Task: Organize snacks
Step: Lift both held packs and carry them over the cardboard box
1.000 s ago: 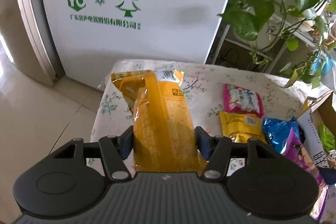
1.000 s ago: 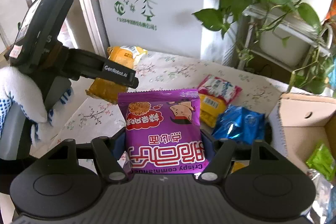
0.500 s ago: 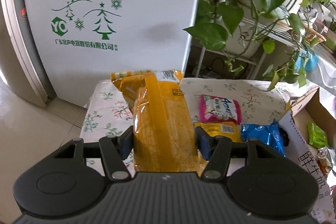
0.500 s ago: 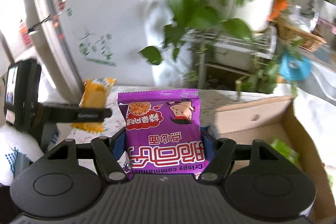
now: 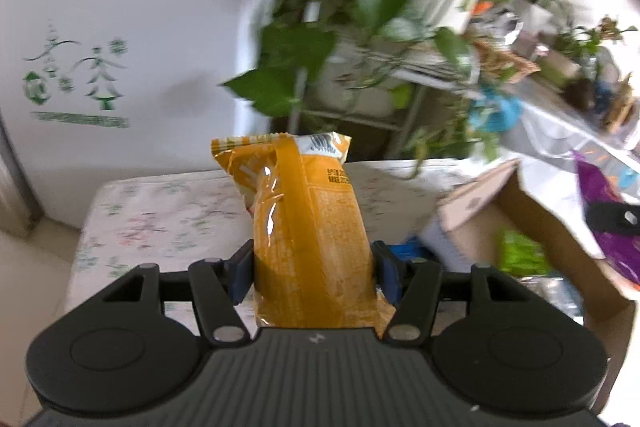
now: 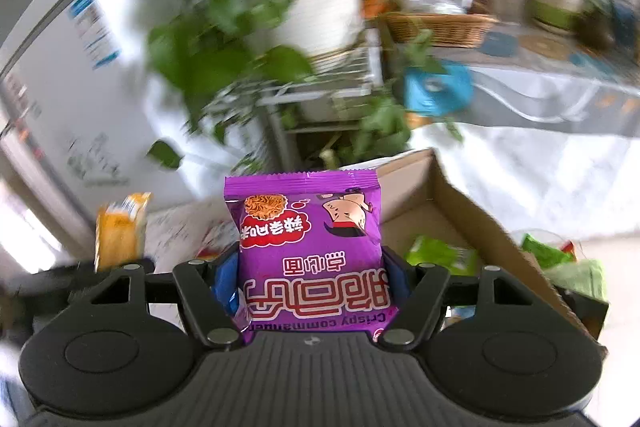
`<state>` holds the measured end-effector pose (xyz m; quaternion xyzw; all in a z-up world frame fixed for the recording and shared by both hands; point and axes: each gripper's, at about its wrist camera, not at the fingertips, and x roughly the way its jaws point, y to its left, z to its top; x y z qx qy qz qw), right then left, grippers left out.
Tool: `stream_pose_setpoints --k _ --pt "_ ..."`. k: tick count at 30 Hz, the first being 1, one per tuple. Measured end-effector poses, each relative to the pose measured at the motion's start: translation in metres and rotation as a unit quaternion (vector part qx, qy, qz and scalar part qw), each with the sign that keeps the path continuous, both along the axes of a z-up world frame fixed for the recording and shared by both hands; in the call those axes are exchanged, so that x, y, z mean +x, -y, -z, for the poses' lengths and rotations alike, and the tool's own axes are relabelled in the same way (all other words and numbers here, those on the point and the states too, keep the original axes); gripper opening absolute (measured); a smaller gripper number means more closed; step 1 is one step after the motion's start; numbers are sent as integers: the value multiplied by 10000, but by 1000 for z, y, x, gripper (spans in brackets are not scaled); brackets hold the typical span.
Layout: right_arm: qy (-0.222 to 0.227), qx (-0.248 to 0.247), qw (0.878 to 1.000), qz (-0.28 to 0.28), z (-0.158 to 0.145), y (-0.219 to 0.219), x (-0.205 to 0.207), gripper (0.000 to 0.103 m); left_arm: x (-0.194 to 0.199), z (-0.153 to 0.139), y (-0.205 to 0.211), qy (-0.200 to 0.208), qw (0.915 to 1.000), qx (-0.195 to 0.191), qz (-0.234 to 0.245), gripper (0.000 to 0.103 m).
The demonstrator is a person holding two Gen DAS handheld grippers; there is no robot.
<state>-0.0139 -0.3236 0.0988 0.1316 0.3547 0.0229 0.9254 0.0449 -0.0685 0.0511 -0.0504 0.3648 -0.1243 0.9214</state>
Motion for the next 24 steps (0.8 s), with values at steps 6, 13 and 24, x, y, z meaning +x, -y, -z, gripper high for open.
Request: stream_pose_setpoints --k 6,13,24 --pt "55 330 9962 802 -3 37 -3 76 -4 -7 37 -73 9987 -438 264 59" --pt "1 796 9870 1396 -1 67 -9 76 -1 -15 80 -71 9960 -784 423 59" --pt "-192 1483 9704 1896 8 93 -14 76 8 1 127 -374 9913 -1192 419 59"
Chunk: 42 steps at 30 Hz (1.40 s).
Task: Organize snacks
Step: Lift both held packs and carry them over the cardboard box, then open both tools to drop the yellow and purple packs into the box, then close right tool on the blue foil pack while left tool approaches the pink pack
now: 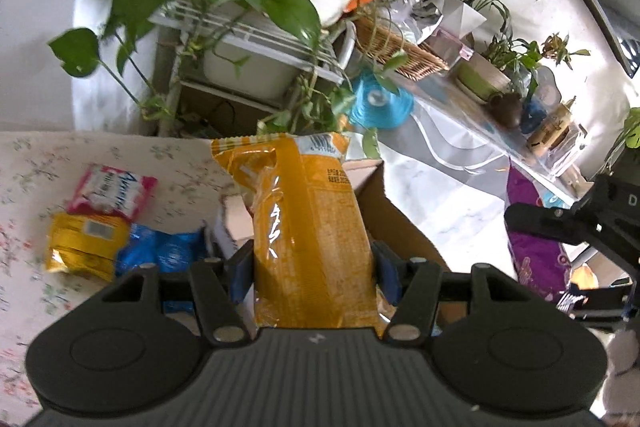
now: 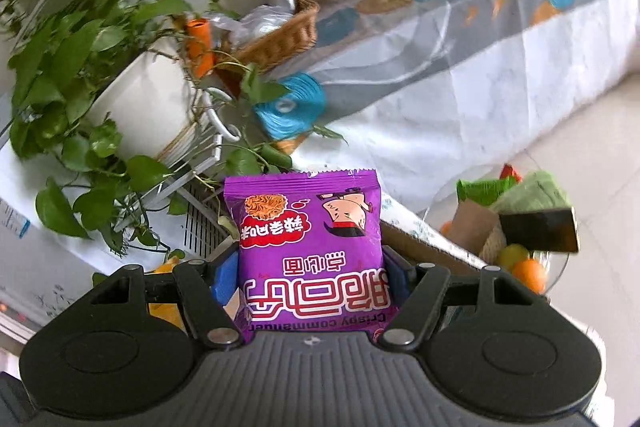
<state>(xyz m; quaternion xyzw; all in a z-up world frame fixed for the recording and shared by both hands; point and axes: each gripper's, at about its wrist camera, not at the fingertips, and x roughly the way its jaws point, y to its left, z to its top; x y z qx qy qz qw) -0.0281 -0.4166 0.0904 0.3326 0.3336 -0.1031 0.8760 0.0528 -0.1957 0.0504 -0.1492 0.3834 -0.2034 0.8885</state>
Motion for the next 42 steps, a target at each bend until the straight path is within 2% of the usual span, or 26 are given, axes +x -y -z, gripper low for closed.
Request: stream_pose_setpoints --k 5,10,11,13,15,20,25,31,39,42 --pt "-123 335 9992 186 7 7 1 76 5 8 17 -112 9998 -153 94 59" --pt "-205 322 9988 306 9 6 2 77 11 13 30 -219 9994 -144 215 60" --pt "-211 305 9987 347 9 6 1 77 12 13 34 -217 9994 -76 269 62" --pt "-195 301 9986 397 9 7 1 82 12 12 37 -221 9993 28 288 80" --pt "-184 287 9984 447 8 8 0 88 9 8 36 -89 9995 9 305 82" --pt "-152 80 9992 350 5 4 2 89 8 0 28 9 9997 24 249 85" --pt "-71 -146 9998 107 1 -5 6 91 10 -6 11 122 9996 195 169 86" --pt "139 -522 9975 -465 -5 -26 13 91 16 -8 -22 138 9993 353 -77 86" --pt "429 -1201 9843 -1223 -11 -64 21 91 28 -10 -70 171 9968 645 -431 87" --pt "501 -1398 9783 -1445 -12 -77 21 91 32 -10 -82 185 9957 708 -560 91"
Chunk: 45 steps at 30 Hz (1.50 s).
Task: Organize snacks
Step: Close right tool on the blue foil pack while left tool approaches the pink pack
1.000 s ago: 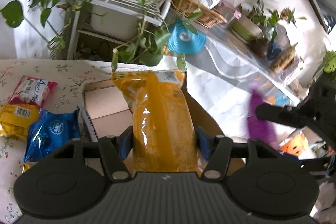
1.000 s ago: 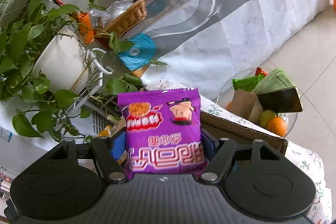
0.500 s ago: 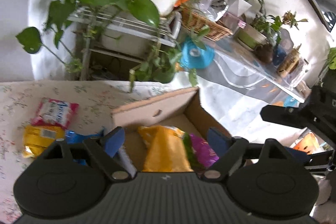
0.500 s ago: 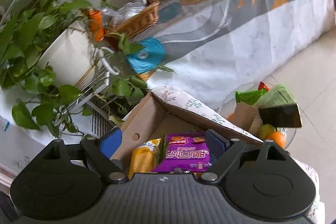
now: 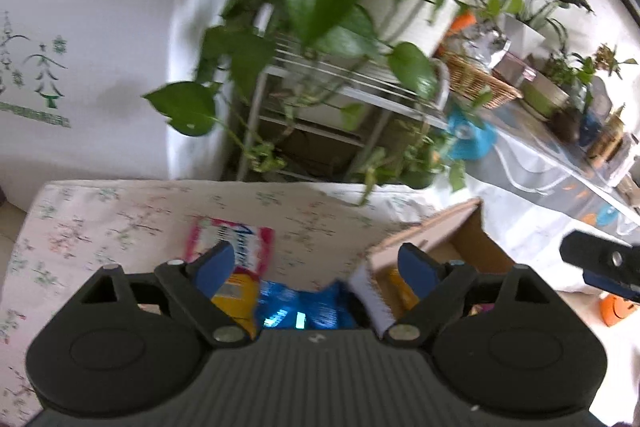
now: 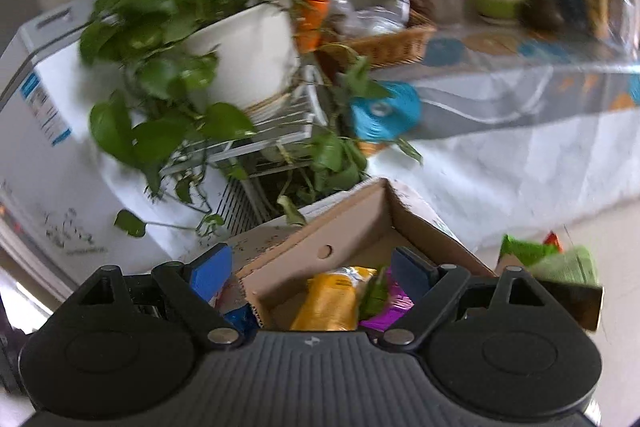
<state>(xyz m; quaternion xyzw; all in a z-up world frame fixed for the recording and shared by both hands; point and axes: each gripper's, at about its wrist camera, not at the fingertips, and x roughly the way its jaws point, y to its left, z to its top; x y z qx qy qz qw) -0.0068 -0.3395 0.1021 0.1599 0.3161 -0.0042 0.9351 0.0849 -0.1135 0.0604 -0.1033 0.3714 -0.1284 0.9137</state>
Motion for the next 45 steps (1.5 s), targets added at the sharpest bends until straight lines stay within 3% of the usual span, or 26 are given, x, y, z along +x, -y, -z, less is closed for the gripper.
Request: stream_pose_setpoints --k 11,26,31,35,45 --pt "189 -309 9954 -884 10 -43 5 85 30 26 -34 -197 9982 200 -528 92" --pt "135 -899 9781 -1870 56 -108 18 73 88 84 -44 -446 9943 664 -699 92" --pt "-111 -937 9779 -1863 79 -118 33 69 104 106 -39 -507 9914 1049 -590 92" --pt "-221 -995 9795 -1736 91 -123 43 68 108 122 -42 -529 9926 879 -656 96" --pt "-414 -1405 9759 -1615 119 -139 51 68 72 123 -51 -339 9939 1020 -255 100"
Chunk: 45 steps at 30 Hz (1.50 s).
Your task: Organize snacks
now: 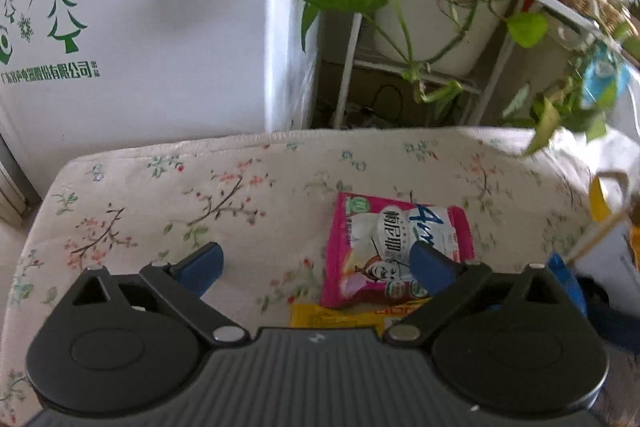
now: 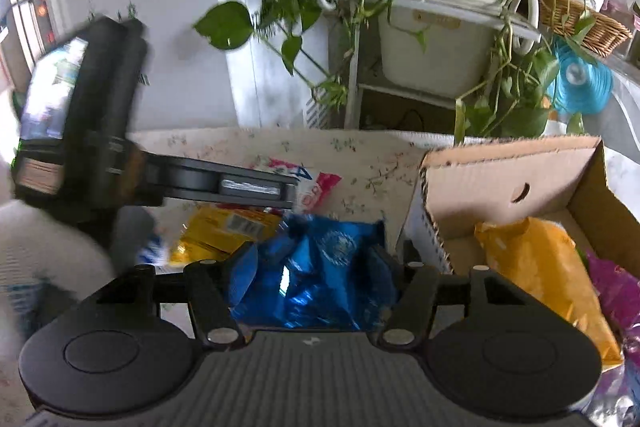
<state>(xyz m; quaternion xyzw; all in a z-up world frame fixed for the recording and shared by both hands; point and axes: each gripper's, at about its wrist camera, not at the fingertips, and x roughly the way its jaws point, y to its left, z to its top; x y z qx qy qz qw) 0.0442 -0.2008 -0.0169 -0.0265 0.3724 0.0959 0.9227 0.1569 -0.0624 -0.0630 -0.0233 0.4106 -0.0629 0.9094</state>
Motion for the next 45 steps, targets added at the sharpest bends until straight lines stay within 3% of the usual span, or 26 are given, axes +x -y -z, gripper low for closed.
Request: stream_pose_setpoints --k 3,15,19,23,26,28,31,36,39,45 --pt "-19 -121 9999 -77 2 -3 -4 68 -15 -1 -3 -32 10000 -12 24 100" --pt "-336 224 9975 -584 -3 -14 -46 67 -81 -13 -33 -321 9993 178 -54 101" --pt "-662 366 9942 -767 -7 -19 -68 67 -103 -17 -44 -603 9978 251 -57 102" --pt "-1156 711 9850 -1065 -20 -17 -85 68 -125 -26 -50 -911 9938 627 113 101" --pt "-1456 952 9799 -980 -31 -5 -93 74 -139 -32 -57 -1269 9892 690 250 99" --pt "-1359 1020 9824 -776 -40 8 -99 80 -151 -38 -66 -1191 9909 604 182 99" --pt "-1330 1037 9850 -359 -44 28 -99 80 -166 -46 -81 -970 9947 346 -33 99" --pt "-1760 948 9795 242 -25 40 -91 80 -174 -49 -92 -873 9953 -352 -226 99" --pt "-1841 842 9792 163 -19 37 -93 82 -175 -50 -84 -929 9936 -609 224 99" --pt "-1987 605 9782 50 -6 30 -92 86 -186 -49 -56 -869 9889 -232 1179 99"
